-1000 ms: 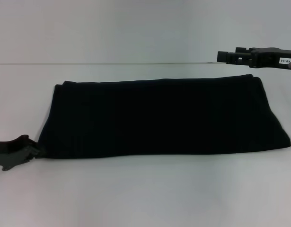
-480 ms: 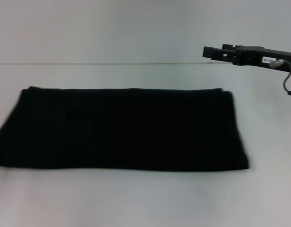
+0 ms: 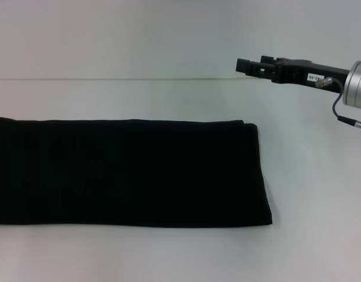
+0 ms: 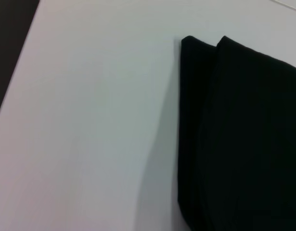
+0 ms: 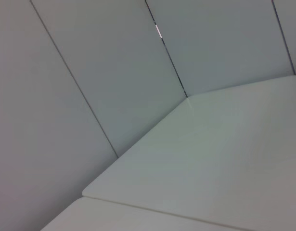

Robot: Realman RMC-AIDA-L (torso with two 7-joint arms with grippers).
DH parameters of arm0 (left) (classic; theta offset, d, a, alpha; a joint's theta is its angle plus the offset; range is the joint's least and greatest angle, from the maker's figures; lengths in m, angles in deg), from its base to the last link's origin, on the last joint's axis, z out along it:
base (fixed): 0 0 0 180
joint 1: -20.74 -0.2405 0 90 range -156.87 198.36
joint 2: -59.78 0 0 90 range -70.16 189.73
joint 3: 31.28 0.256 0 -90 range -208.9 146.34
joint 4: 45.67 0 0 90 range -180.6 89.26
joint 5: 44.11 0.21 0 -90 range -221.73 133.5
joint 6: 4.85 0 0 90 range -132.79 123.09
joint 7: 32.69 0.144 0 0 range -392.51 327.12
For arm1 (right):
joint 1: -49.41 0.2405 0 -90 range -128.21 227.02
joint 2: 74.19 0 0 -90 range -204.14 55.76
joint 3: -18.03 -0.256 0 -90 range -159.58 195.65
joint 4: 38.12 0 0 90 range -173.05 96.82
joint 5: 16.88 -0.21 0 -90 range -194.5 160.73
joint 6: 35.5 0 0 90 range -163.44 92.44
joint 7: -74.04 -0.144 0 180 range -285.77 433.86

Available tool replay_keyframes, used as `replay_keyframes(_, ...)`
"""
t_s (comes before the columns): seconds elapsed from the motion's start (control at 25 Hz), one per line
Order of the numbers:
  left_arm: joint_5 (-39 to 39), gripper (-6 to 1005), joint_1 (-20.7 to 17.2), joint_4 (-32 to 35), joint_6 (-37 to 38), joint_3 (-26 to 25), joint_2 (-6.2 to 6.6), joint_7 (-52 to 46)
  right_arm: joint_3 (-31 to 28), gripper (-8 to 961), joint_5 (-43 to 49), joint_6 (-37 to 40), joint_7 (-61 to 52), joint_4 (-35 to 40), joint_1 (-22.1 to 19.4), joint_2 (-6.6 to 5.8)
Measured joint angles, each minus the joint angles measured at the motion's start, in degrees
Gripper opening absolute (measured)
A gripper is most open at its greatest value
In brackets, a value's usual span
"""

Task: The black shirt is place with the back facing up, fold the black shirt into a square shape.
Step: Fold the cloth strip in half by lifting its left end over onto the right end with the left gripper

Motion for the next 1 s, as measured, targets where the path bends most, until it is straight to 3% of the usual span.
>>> replay_keyframes(0.2,0.03,32,3.25,-0.22,2.87,0.87,0.7,-2.62,0.0,917,-1.32,0.4,0.62,0.42,-0.48,-0.6)
replay_keyframes(0.36,-3.12,32,8.62,-0.22,10.1,1.23,1.12,-5.79,0.0,917,-1.66,0.71,1.59,0.52,-0.59,-1.63)
replay_keyframes(0.44,-5.92,32,11.67,-0.61,13.13,1.35,0.64,-6.76,0.0,917,-1.81,1.2,2.18,0.56,-0.67,-2.15)
replay_keyframes(0.6,-12.16,32,19.84,-4.87,15.11,5.02,-2.93,-8.25,-0.01,918,-1.85,2.42,2.95,0.68,-1.17,-3.35)
replay_keyframes(0.68,-15.91,32,24.24,-9.12,13.17,8.4,-5.66,-8.38,0.0,918,-1.86,3.24,3.3,0.72,-1.6,-3.9)
replay_keyframes(0.92,-24.02,33,29.28,-19.95,3.45,15.36,-11.48,-6.4,0.0,917,-1.75,5.22,3.56,0.74,-3.56,-5.55)
replay_keyframes(1.0,-29.04,33,29.31,-27.84,-1.85,16.88,-11.92,-2.65,0.18,917,-1.65,5.42,3.73,0.73,-4.09,-5.84)
